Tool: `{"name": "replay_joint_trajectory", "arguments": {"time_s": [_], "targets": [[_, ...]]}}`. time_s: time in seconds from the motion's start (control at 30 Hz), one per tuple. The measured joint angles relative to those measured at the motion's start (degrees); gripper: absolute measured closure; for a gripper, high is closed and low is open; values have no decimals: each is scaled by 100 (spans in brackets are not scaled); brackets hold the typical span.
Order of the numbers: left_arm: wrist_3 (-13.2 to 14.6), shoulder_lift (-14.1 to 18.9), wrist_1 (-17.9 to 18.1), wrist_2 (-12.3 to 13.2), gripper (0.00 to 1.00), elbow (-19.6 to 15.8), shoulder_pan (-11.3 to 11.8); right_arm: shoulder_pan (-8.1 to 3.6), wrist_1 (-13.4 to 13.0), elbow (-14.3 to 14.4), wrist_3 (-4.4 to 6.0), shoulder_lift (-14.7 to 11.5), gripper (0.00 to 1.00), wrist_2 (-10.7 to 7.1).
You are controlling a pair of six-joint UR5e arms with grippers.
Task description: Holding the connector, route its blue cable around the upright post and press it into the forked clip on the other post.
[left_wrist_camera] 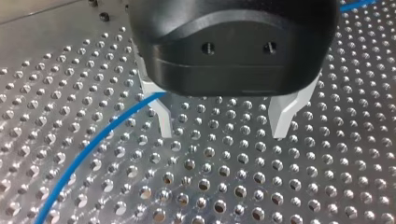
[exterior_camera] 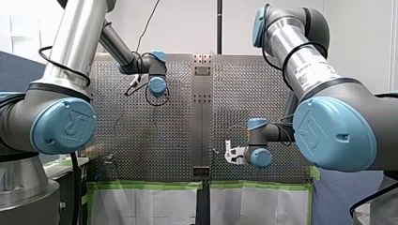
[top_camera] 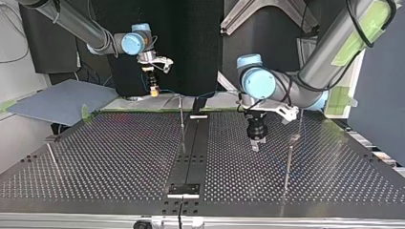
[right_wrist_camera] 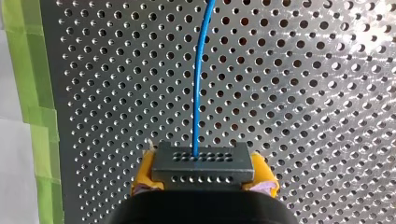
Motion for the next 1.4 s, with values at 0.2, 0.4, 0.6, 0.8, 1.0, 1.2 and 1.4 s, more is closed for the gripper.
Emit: {"name": "replay_joint_trajectory", "arguments": {"time_s": [0.2, 0.4, 0.6, 0.8, 1.0, 1.2, 1.4], "targets": [[28, -86, 46, 13, 0, -89, -29, 1, 2, 0, 1, 0, 99, 0], [99, -411, 0, -151, 0, -109, -112, 5, 9, 0, 0, 2, 99, 0], [98, -626, -34, -352, 0, -112, -143, 7, 11, 0, 0, 2, 99, 0], [102, -711, -75, -474, 0, -115, -174, 4, 11, 0, 0, 0, 99, 0], [108, -828, -148, -544, 0, -126, -239, 3, 13, 0, 0, 0, 99, 0], [102, -875, -176, -561, 0, -226, -264, 6, 19, 0, 0, 1, 99, 0], [88, -1088, -131, -560, 0, -375, -335, 18, 29, 0, -2, 2, 99, 0]]}}
